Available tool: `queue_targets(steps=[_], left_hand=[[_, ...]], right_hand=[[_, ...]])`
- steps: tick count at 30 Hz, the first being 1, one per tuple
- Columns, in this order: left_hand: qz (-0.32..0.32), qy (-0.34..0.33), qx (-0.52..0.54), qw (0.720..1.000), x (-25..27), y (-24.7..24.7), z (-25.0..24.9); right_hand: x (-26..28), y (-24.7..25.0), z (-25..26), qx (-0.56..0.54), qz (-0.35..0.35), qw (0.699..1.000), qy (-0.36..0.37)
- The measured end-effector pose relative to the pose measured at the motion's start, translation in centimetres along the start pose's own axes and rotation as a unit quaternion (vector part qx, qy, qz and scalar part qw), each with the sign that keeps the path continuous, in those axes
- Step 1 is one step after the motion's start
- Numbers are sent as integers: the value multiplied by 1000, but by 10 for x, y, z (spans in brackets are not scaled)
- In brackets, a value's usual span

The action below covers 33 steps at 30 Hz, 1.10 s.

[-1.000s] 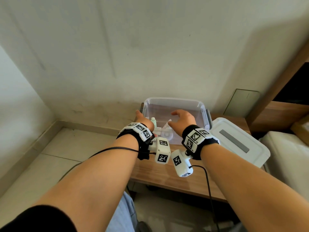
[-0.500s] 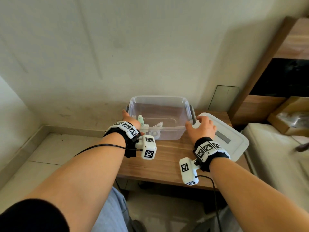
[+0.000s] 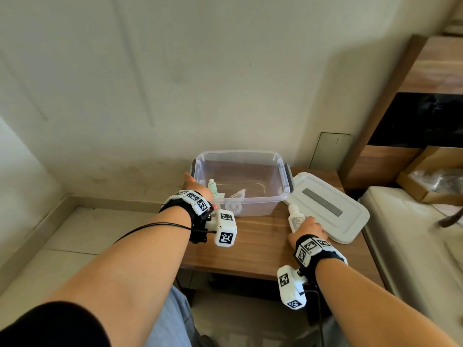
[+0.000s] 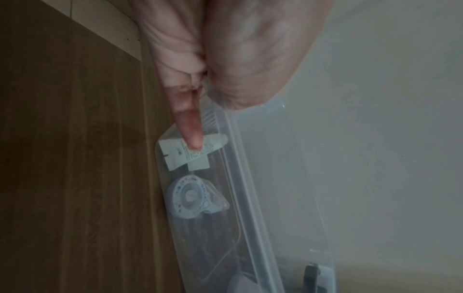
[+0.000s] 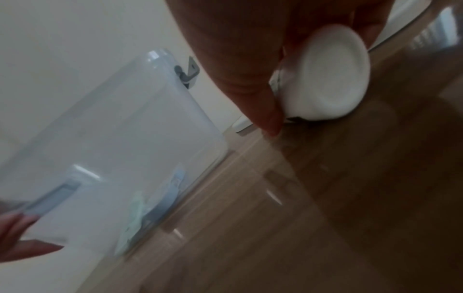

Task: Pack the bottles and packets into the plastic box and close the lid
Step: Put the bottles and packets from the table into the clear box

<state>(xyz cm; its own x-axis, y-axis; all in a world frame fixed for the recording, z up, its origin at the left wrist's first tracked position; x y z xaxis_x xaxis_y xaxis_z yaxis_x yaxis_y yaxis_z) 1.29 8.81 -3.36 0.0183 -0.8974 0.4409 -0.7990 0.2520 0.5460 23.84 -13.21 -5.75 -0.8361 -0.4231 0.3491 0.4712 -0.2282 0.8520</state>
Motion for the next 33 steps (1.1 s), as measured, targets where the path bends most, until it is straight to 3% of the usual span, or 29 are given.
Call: queue_targets(steps=[4,12,18,22,30,33], left_hand=[[1,13,-42,999,-6,-2,1],[11,0,-160,987,6,4,-5],[19,-35,-99,994,14,7,-11],[15,-50,-55,997,13,8,-10],[33,-42,-51,997,11,6,-13],[41,8,-64,997,12,7,-14]], right_hand=[[-2,0,12,-33,-11,999,13],[-4,41,44,-218,-93,971,31],[6,76,87,-282,-137,941,129],[19,67,126,-209,-100,952,198],[19,30,145,-74,-48,982,165],[18,23,145,-60,-30,983,174]])
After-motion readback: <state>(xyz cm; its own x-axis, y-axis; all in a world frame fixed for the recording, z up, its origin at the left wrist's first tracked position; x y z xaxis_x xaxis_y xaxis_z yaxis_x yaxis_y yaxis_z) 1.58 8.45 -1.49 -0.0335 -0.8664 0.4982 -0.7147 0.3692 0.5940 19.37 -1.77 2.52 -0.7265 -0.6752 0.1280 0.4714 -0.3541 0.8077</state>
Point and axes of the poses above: each hand's wrist, its own x-axis away from the middle knuckle, its own y-axis out of the back of the hand, z = x × y, the point moved 6 cm from there along -x, towards the middle knuckle, and after that the axes turned 6 degrees about -x, right-handed, at the moved point
